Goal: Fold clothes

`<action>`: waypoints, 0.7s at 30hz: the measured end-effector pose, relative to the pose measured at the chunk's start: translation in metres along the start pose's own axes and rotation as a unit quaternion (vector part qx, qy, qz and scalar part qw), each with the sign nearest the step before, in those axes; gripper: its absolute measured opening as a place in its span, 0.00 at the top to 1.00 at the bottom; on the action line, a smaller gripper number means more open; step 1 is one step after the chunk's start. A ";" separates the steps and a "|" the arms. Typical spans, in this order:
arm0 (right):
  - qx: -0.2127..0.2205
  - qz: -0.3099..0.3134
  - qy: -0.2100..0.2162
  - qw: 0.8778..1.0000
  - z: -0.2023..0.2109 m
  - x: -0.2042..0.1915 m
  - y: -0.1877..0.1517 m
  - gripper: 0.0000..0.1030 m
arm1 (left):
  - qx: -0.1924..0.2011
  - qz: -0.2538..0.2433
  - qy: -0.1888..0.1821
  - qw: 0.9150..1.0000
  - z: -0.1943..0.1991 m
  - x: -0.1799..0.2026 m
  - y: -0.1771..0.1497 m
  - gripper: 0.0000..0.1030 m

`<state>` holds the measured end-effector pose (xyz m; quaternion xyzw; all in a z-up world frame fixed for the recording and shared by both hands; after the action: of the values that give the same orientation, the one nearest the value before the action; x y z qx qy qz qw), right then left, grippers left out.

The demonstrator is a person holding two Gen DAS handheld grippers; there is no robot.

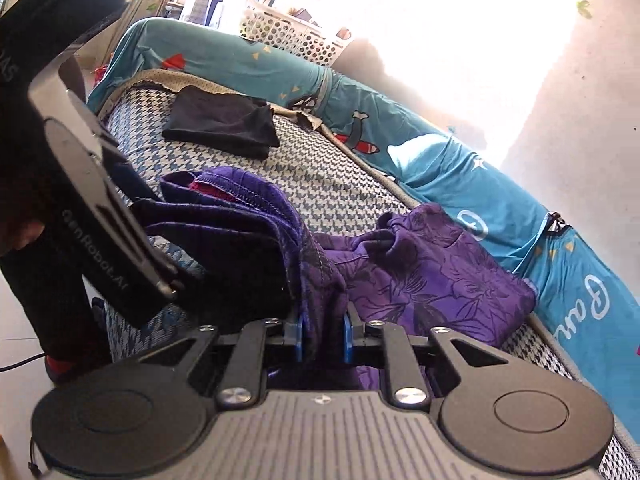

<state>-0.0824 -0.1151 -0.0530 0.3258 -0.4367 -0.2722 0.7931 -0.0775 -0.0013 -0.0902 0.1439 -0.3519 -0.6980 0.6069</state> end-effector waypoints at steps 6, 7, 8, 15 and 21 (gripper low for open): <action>0.019 -0.013 -0.026 0.999 -0.002 0.016 0.015 0.84 | -0.010 0.014 0.017 1.000 -0.011 -0.007 0.001 0.00; 0.024 -0.013 -0.030 0.999 -0.002 0.018 0.017 0.84 | -0.009 0.015 0.020 1.000 -0.014 -0.008 0.004 0.00; 0.030 -0.011 -0.036 0.999 -0.001 0.020 0.020 0.84 | -0.007 0.017 0.023 1.000 -0.016 -0.009 0.007 0.00; 0.071 -0.003 -0.087 0.994 -0.003 0.039 0.045 0.84 | 0.025 0.031 0.028 0.999 -0.028 -0.008 0.039 0.00; 0.093 -0.014 -0.127 0.987 -0.020 0.074 0.069 0.84 | 0.048 0.039 0.026 0.998 -0.040 -0.006 0.079 0.00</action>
<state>-0.0197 -0.1181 0.0288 0.3669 -0.5526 -0.2807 0.6937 0.0076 -0.0093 -0.0672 0.1770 -0.3742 -0.6525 0.6348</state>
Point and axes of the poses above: each gripper's, at about its wrist camera, not at the fingertips, and z roughly against the way its jaws point, x to its right, y to its top, the point moved 10 cm from there along -z, roughly the way its jaws point, and after that the axes turned 10 degrees about -y, right-handed, at the moved point
